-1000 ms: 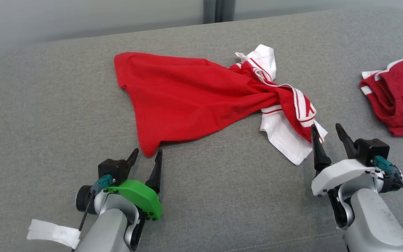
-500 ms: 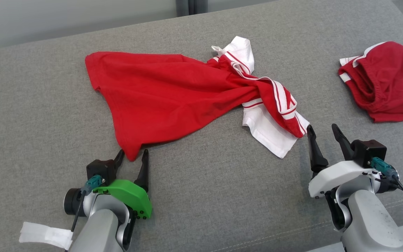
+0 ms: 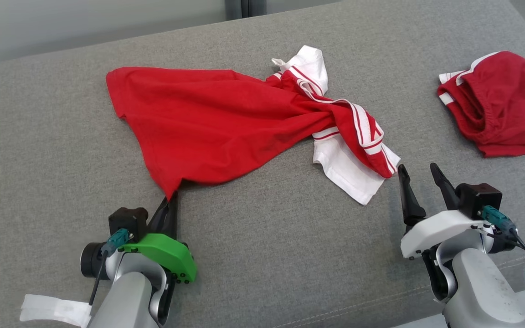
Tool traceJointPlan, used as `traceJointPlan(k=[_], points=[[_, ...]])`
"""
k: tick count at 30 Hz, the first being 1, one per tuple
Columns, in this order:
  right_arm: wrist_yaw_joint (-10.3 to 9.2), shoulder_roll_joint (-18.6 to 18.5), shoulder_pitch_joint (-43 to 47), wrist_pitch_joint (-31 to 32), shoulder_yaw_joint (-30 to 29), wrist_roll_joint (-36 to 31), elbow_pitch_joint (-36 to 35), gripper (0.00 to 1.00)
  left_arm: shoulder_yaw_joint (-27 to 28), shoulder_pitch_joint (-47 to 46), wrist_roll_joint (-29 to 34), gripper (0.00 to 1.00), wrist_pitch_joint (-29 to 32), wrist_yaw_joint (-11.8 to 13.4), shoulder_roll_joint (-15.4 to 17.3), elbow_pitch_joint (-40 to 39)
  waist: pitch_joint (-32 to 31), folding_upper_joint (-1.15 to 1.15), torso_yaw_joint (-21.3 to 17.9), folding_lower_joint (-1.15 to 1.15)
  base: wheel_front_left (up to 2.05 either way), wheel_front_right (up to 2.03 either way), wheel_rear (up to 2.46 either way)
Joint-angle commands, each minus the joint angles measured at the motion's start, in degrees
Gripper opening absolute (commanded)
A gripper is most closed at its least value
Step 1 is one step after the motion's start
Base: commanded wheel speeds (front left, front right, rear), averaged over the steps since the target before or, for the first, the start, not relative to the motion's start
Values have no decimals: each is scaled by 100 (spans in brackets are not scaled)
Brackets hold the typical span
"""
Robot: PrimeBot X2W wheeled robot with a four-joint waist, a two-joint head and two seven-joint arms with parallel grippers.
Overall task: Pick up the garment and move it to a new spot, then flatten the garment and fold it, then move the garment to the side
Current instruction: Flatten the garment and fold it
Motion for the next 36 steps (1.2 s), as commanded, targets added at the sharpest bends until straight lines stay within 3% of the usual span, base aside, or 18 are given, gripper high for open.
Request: traceJointPlan(k=[1,7,12,13,20,23,24,25,30,36], points=[[-5,-21,93,-16,-95,77,26,100,79,16,54,0,-1,-66,27,-87,-127,0,87,0,0,0,0],[-5,6,370,-17,-358,207,89,100,42,138,549,0,0,-192,229,-341,-646,0,595,0,0,0,0],[-3,36,576,-17,-432,333,117,100,-452,-54,899,0,-1,-237,856,-213,-928,0,1072,0,0,0,0],[-3,36,576,-17,-432,333,117,100,-452,-54,899,0,-1,-237,856,-213,-928,0,1072,0,0,0,0],[-3,44,590,-17,-114,609,131,100,-2149,-236,-238,0,444,-238,1934,-76,-871,0,1172,0,0,0,0],[-4,39,542,-17,-22,600,157,100,-2441,-158,-737,0,536,-236,2258,113,-822,0,1071,0,0,0,0],[-3,37,531,-17,-14,584,164,100,-2430,-133,-832,58,496,-236,2293,249,-815,0,1035,0,0,0,0],[-3,40,526,-17,-12,563,161,100,-2348,-118,-931,100,434,-226,2267,411,-818,0,1007,0,0,0,0],[-3,46,443,-17,98,403,128,100,-2111,86,-1215,100,158,56,1840,1058,-856,0,953,0,0,0,0],[-3,-31,-45,-17,562,292,183,100,-1809,-12,-1112,100,-16,319,1318,768,-698,0,1310,0,0,0,0]])
